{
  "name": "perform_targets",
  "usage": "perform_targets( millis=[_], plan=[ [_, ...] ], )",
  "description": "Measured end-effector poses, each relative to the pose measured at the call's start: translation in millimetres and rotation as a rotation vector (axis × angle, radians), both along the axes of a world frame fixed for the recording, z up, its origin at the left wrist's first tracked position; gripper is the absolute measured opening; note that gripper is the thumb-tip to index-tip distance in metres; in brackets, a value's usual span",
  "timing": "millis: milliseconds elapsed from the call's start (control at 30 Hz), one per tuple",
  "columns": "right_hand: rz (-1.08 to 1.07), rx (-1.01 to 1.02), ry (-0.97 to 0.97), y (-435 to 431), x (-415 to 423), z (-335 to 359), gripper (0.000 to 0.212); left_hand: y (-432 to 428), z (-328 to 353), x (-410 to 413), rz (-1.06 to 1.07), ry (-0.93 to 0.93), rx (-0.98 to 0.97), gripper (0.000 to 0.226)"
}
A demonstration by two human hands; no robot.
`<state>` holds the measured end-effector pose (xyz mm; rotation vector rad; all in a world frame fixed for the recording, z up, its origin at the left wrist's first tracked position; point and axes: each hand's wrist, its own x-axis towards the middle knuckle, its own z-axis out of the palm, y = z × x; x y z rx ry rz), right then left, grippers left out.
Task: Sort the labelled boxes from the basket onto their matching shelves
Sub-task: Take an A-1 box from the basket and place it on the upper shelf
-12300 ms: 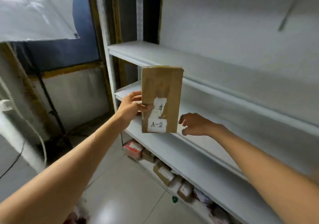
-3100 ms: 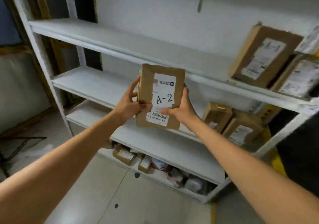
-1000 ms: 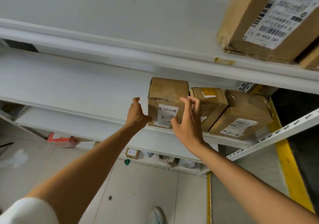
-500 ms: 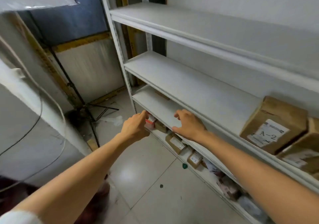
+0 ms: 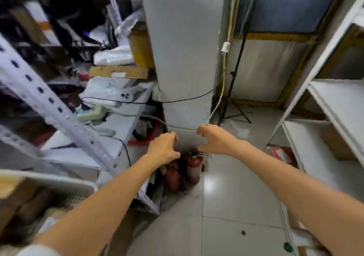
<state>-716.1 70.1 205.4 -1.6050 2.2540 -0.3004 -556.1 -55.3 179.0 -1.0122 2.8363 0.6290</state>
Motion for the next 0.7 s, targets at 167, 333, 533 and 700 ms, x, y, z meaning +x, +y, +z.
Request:
perform_targets(
  millis=[167, 333, 533, 700],
  plan=[
    [0.405, 0.073, -0.031, -74.5, 81.1, -17.1, 0.049, 3.0, -25.3, 122.5, 0.367, 0.003, 0.139, 0.044],
    [0.762, 0.128, -0.096, -119.2, 198.2, -38.2, 0.048, 40.6, -44.6, 240.5, 0.741, 0.025, 0.136, 0.03],
    [1.078, 0.172, -0.092, -147.2, 333.8, -62.3, 0.049, 64.3, -62.4, 353.4, 1.075, -0.08, 0.209, 0.044],
    [1.187, 0.266, -0.02, -184.1, 408.8, -89.6, 0.055, 47.9, -89.2, 429.4, 1.263, -0.031, 0.306, 0.05]
  ],
)
